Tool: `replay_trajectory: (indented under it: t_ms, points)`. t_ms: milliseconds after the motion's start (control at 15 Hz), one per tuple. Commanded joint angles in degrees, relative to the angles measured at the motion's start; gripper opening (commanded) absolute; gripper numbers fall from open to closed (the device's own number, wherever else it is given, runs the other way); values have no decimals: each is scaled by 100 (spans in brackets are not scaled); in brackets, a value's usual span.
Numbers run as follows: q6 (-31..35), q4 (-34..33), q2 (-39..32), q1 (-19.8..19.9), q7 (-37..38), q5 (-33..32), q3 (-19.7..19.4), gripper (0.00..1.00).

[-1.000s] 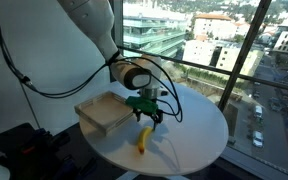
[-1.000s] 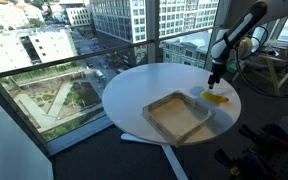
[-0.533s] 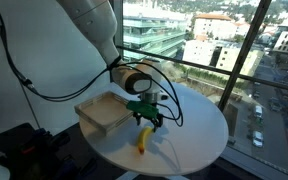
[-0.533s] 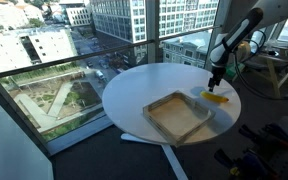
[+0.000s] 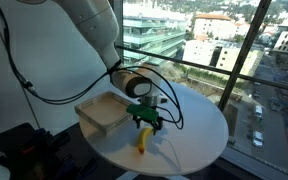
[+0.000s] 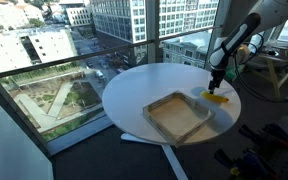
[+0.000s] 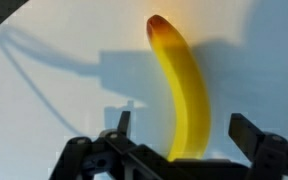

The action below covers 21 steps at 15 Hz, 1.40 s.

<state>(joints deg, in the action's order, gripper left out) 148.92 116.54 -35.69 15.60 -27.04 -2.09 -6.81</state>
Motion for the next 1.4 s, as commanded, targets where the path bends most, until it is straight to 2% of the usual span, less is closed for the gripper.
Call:
replay_trajectory:
  t_ms: [0,1333]
  points:
    - [125,-62,-44,95,29,-248,85,100]
    - [223,8,-178,101,-27,-461,201,100]
